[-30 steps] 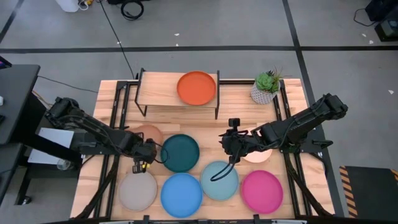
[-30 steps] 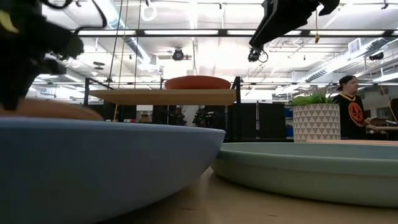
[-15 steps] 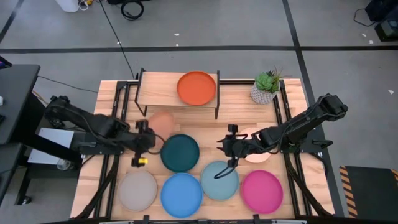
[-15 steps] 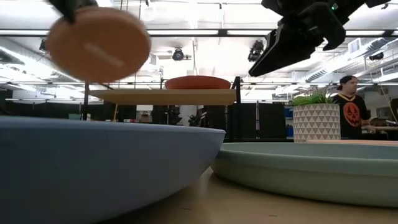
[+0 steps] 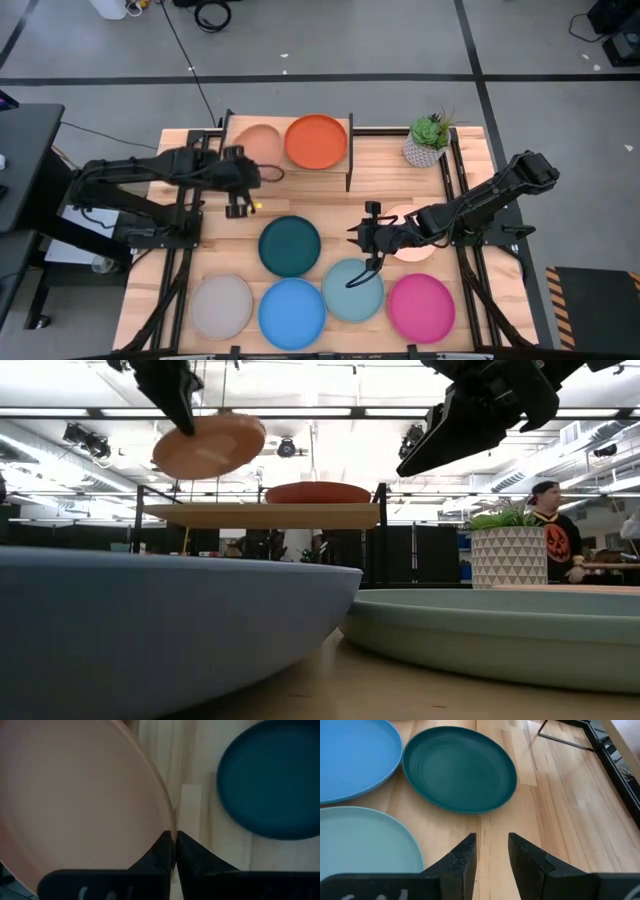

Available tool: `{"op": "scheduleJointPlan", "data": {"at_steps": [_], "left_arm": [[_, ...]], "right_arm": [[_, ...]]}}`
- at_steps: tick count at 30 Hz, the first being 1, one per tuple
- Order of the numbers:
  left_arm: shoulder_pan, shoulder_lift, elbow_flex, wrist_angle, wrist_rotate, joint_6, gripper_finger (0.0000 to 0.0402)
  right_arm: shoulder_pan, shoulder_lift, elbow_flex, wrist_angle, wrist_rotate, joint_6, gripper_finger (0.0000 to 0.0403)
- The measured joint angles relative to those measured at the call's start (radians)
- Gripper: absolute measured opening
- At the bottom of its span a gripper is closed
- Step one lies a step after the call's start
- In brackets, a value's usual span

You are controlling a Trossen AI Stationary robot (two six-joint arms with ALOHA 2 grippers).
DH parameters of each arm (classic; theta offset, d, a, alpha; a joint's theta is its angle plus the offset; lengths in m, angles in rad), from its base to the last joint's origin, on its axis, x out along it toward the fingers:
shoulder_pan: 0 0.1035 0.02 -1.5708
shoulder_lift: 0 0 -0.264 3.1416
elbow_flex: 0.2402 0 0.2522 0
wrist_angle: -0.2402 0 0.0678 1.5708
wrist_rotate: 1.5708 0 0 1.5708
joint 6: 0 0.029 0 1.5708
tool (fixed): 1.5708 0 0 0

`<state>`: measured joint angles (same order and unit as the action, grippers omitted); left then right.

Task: Place and stack plates onto a shelf
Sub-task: Put the brown plate on the shelf

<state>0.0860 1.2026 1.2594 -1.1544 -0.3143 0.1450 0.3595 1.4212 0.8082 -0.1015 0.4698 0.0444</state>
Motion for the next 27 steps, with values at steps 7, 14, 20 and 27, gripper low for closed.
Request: {"op": "scheduleJointPlan", "data": {"at_steps": [7, 14, 20, 27], "left_arm": [[0.185, 0.096, 0.000, -0.002, 0.036, 0.145, 0.0020], [0.298, 0.179, -0.001, 0.003, 0.040, 0.238, 0.0020], [0.348, 0.217, -0.001, -0.003, 0.040, 0.261, 0.0020], [0.326, 0.220, -0.001, 0.007, 0.072, 0.299, 0.0054]], "right_arm": [[0.000, 0.000, 0.000, 0.006, 0.000, -0.010, 0.0119], [0.000, 0.000, 0.000, 0.007, -0.002, -0.016, 0.0119], [0.000, 0.000, 0.000, 0.012, -0.021, -0.020, 0.0119], [0.000, 0.000, 0.000, 0.011, -0.021, -0.020, 0.0119]]}}
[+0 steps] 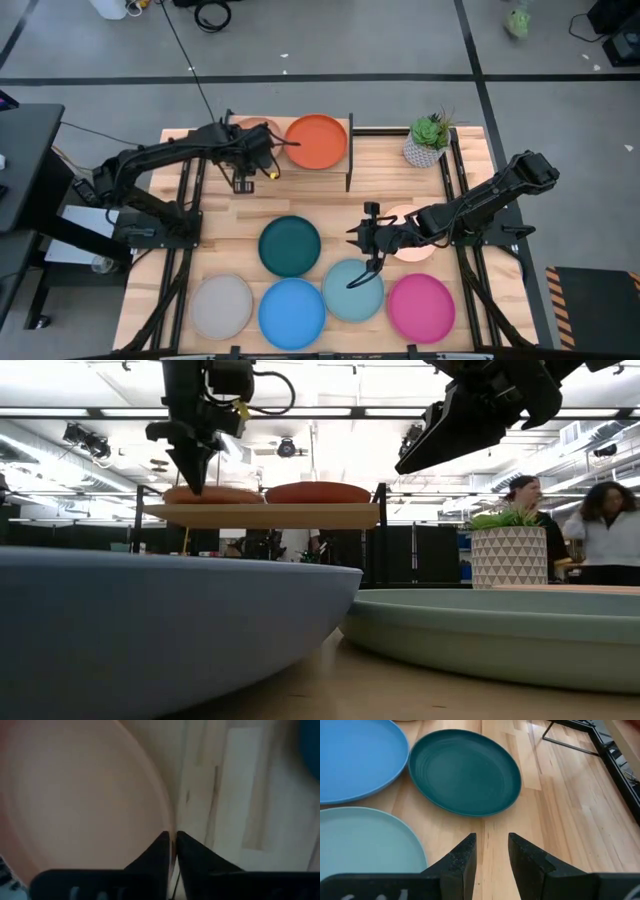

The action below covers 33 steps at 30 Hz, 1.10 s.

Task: Place and stack plates onto a shelf
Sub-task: Put the brown plate on the shelf, then stack the green plate on top of the orange plate on the shelf

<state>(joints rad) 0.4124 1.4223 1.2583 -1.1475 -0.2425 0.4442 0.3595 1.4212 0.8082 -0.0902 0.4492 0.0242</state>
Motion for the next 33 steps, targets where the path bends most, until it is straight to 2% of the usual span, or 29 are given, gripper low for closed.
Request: {"op": "scheduleJointPlan", "data": {"at_steps": [6, 10, 15, 19, 21, 26, 33], "left_arm": [[-0.038, 0.000, 0.000, -0.001, -0.032, -0.012, 0.0146], [-0.083, -0.023, 0.007, -0.013, -0.070, -0.020, 0.0179], [-0.198, -0.087, 0.034, -0.004, -0.018, -0.050, 0.0181], [-0.304, -0.176, -0.018, 0.125, 0.152, -0.112, 0.0172], [-0.357, -0.220, -0.075, 0.187, 0.202, -0.145, 0.0168], [-0.472, -0.311, -0.243, 0.302, 0.205, -0.246, 0.0165], [-0.575, -0.407, -0.447, 0.463, 0.188, -0.394, 0.0164]], "right_arm": [[0.000, 0.000, 0.000, 0.000, 0.000, -0.001, 0.0119], [-0.001, 0.000, 0.000, 0.000, -0.011, 0.000, 0.0119], [-0.030, 0.067, 0.031, 0.010, -0.082, -0.044, 0.0117], [-0.040, 0.165, 0.101, -0.011, -0.124, -0.121, 0.0116], [-0.041, 0.215, 0.144, -0.041, -0.142, -0.170, 0.0116], [-0.044, 0.330, 0.252, -0.094, -0.154, -0.291, 0.0124], [-0.064, 0.463, 0.427, -0.219, -0.239, -0.417, 0.0157]]}}
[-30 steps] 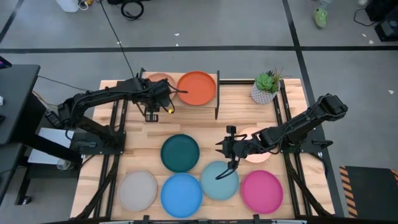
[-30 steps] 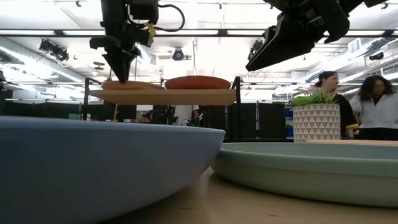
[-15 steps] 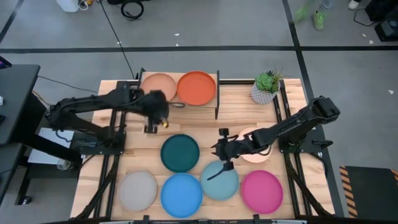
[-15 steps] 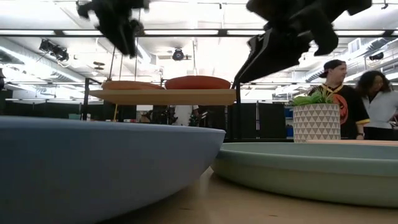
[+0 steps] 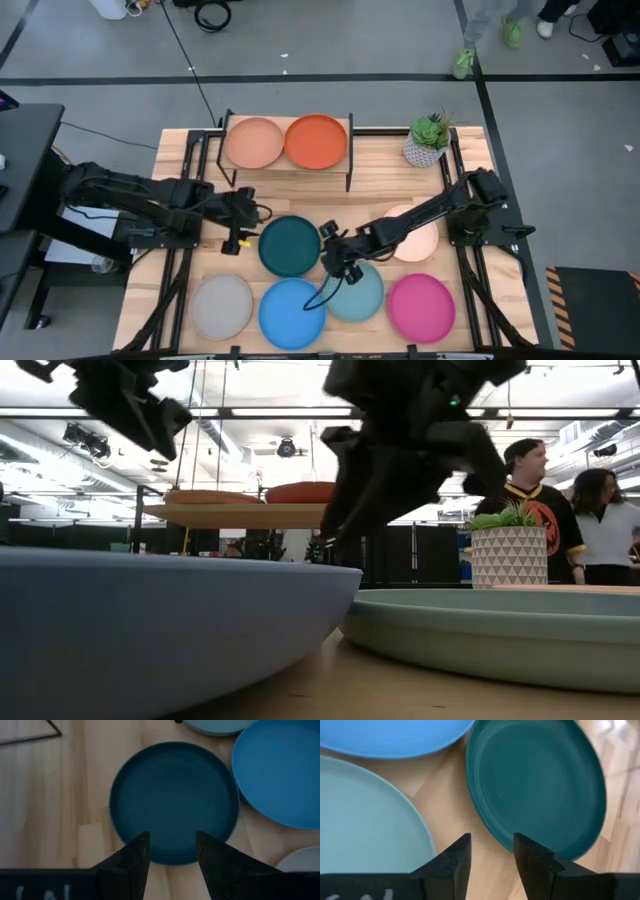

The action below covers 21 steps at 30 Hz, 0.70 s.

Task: Place and stack plates onto a shelf
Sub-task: Stack the green plate on top of the orange plate on the shelf

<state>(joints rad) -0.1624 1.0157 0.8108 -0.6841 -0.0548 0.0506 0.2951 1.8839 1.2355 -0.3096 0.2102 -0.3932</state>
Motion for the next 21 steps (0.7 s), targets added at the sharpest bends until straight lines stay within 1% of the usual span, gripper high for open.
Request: {"op": "scheduleJointPlan", "data": {"at_steps": [5, 10, 13, 17, 21], "left_arm": [[-0.061, -0.019, -0.057, 0.049, -0.043, -0.069, 0.0164], [-0.111, -0.023, -0.075, 0.072, -0.083, -0.101, 0.0164], [-0.133, -0.023, -0.076, 0.080, -0.093, -0.120, 0.0164], [-0.149, -0.023, -0.076, 0.082, -0.094, -0.145, 0.0164], [-0.152, -0.023, -0.076, 0.083, -0.094, -0.151, 0.0164]], "right_arm": [[-0.005, 0.082, 0.106, -0.106, 0.004, -0.102, 0.0165], [-0.020, 0.164, 0.169, -0.136, 0.002, -0.211, 0.0160], [-0.028, 0.199, 0.188, -0.133, 0.028, -0.279, 0.0154], [-0.036, 0.223, 0.191, -0.128, 0.079, -0.323, 0.0130], [-0.037, 0.225, 0.191, -0.126, 0.068, -0.325, 0.0086]]}}
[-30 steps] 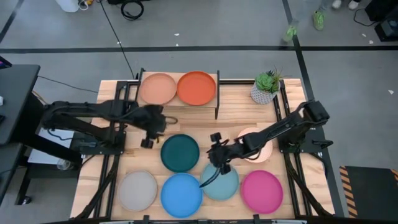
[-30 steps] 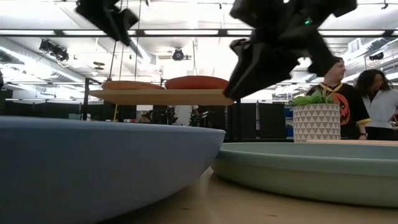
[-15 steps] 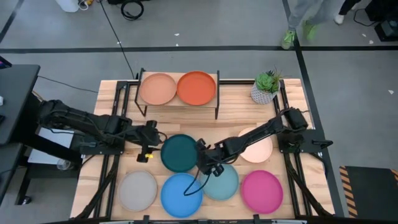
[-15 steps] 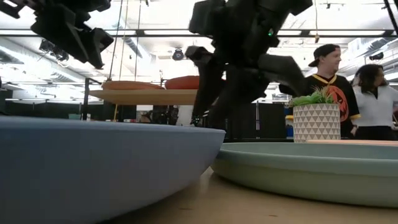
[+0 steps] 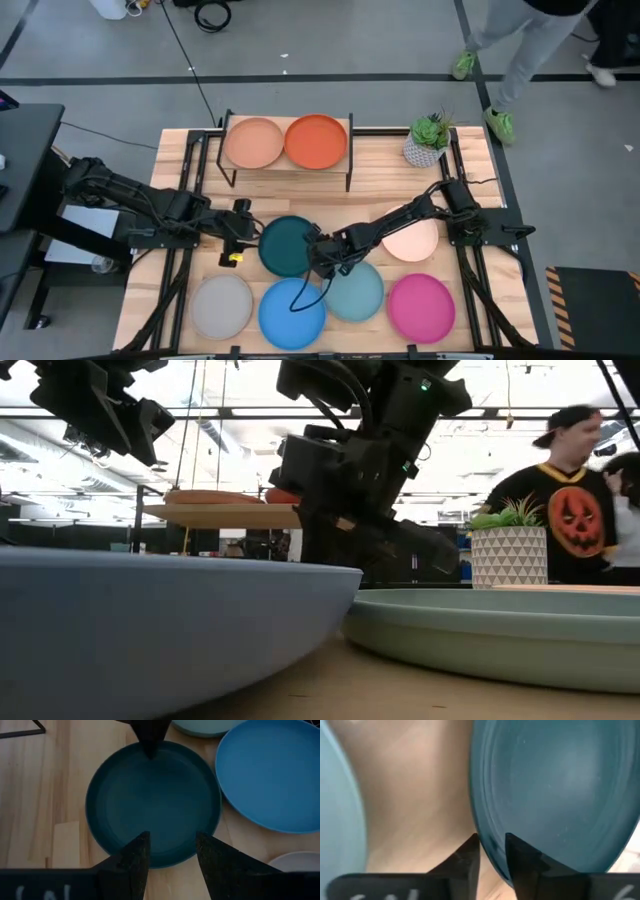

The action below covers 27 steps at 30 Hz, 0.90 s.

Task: Place and stack plates onto a shelf
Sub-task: Stack the green plate on top of the orange plate on the shelf

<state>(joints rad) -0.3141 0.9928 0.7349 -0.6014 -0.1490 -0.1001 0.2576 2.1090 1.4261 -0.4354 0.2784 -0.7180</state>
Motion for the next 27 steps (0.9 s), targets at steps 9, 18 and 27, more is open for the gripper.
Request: {"op": "scheduleJointPlan", "data": {"at_steps": [9, 18, 27], "left_arm": [[0.000, 0.000, 0.000, 0.000, 0.000, -0.012, 0.0164], [0.001, 0.000, 0.000, 0.000, -0.008, -0.013, 0.0164], [0.001, 0.000, 0.000, -0.003, -0.014, -0.020, 0.0164]], "right_arm": [[0.006, -0.054, -0.001, -0.076, 0.038, 0.030, 0.0017], [0.072, -0.195, -0.002, -0.148, 0.086, 0.037, 0.0035], [0.118, -0.350, -0.001, -0.181, 0.230, 0.014, 0.0029]]}}
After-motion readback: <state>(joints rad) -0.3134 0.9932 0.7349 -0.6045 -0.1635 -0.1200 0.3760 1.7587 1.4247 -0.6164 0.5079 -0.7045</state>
